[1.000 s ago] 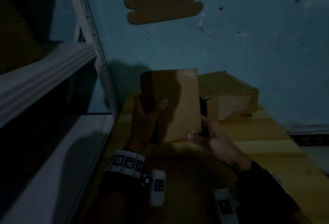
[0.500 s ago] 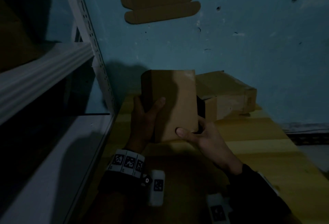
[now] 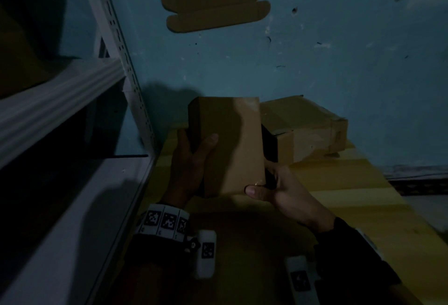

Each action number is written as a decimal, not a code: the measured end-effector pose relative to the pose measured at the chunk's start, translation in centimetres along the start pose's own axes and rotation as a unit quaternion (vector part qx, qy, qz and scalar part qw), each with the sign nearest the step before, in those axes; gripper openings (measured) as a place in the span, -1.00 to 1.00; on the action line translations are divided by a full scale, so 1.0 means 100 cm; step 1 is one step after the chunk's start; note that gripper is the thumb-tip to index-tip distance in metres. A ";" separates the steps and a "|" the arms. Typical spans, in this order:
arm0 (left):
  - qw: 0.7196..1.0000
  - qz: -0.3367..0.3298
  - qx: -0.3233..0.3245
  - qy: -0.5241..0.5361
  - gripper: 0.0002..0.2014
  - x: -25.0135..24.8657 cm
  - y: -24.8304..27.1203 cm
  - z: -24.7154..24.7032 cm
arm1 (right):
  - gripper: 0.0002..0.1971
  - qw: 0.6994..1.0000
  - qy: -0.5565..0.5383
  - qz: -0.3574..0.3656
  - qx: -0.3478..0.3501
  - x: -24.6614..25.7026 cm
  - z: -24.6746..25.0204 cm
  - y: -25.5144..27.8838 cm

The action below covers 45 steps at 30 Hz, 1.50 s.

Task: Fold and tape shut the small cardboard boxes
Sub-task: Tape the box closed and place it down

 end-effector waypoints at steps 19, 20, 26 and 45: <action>0.999 0.046 -0.015 0.014 -0.20 0.004 -0.002 0.011 | -0.49 0.998 0.053 -0.004 -0.030 0.007 -0.013 -0.007; 0.999 0.048 -0.010 0.014 -0.19 0.003 -0.003 0.012 | -0.53 0.998 0.052 -0.008 -0.022 0.007 -0.011 -0.006; 0.998 0.068 0.009 0.007 -0.19 0.006 -0.004 0.016 | -0.80 0.997 0.071 -0.009 0.042 0.012 -0.011 -0.002; 0.999 0.051 -0.001 -0.009 -0.16 0.005 -0.004 0.012 | -0.73 0.999 -0.039 -0.011 -0.022 0.000 -0.017 -0.005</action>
Point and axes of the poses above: each hand's wrist, its own y-axis away from the middle knuckle, its own z-axis out of the back of the hand, x = y × z, the point moved 5 cm from there along -y, towards the middle knuckle, and after that the axes turned 11 degrees about x, right-handed, at the moved point
